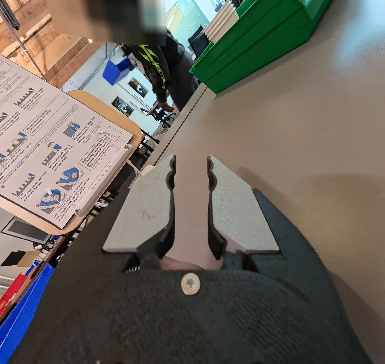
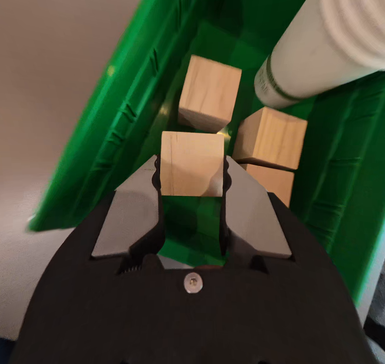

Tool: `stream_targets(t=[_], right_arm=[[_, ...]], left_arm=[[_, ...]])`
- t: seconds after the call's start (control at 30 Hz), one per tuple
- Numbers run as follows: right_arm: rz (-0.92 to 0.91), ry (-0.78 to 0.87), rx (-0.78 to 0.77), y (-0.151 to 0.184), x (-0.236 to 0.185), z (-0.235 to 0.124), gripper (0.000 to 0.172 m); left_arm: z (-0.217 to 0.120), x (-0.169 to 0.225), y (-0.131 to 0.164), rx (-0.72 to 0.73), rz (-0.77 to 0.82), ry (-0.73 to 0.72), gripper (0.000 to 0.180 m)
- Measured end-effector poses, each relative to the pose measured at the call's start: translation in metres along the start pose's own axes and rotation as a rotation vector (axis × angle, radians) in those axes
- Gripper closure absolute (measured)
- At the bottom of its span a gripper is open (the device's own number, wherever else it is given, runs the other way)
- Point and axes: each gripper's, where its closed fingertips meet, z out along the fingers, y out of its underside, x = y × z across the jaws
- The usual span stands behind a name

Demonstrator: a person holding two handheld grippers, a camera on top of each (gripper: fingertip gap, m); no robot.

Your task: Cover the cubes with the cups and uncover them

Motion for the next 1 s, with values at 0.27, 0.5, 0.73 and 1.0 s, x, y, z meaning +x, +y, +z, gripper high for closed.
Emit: stream_targets(t=[0.27,0.5,0.73,1.0], right_arm=[[-0.016,0.015,0.024,-0.008,0.015,-0.006,0.118],[0.111,0.092,0.089,-0.015,0.08,-0.028,0.128],[0.11,0.213,-0.02,0.021,0.111,-0.005,0.153],[0.058,0.131,-0.025,0.025,0.076,-0.03,0.153]], left_arm=[[-0.001,-0.007,0.002,-0.003,-0.049,-0.008,0.151],[0.001,-0.007,0.005,-0.025,-0.017,-0.025,0.153],[0.002,-0.013,0.009,-0.045,-0.032,-0.05,0.155],[0.006,-0.041,0.056,-0.306,-0.11,-0.165,0.139]])
